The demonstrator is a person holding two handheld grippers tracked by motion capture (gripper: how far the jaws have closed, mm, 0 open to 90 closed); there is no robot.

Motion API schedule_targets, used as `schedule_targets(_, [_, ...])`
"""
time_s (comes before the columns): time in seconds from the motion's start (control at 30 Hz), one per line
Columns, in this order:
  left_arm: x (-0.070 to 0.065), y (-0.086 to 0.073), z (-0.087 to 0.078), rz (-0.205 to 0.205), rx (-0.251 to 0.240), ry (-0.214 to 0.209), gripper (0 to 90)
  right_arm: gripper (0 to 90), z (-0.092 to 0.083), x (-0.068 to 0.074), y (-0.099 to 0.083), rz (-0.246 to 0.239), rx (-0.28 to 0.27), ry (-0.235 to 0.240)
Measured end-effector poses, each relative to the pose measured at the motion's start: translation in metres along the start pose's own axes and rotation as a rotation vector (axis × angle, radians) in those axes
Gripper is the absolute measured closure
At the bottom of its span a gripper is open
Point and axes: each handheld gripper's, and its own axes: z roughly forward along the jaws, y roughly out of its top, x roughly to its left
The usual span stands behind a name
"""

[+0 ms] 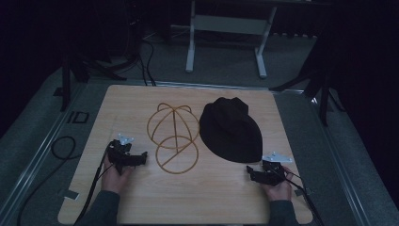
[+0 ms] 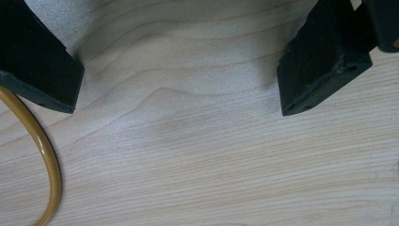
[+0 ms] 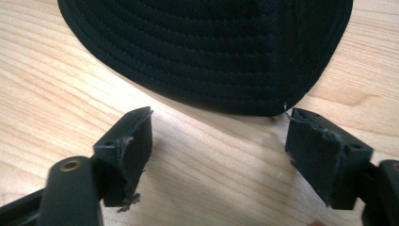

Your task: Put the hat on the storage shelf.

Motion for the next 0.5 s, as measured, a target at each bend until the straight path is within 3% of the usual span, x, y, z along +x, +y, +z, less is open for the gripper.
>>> schedule_targets(0.37, [0.000, 0.000, 0.000, 0.000, 0.000, 0.000, 1.2, 20.0, 0.001, -0.002, 0.004, -0.018, 0.030, 0.015])
schedule_targets(0.5, [0.000, 0.000, 0.000, 0.000, 0.000, 0.000, 1.2, 23.2, 0.000, -0.005, 0.012, -0.045, 0.096, 0.043])
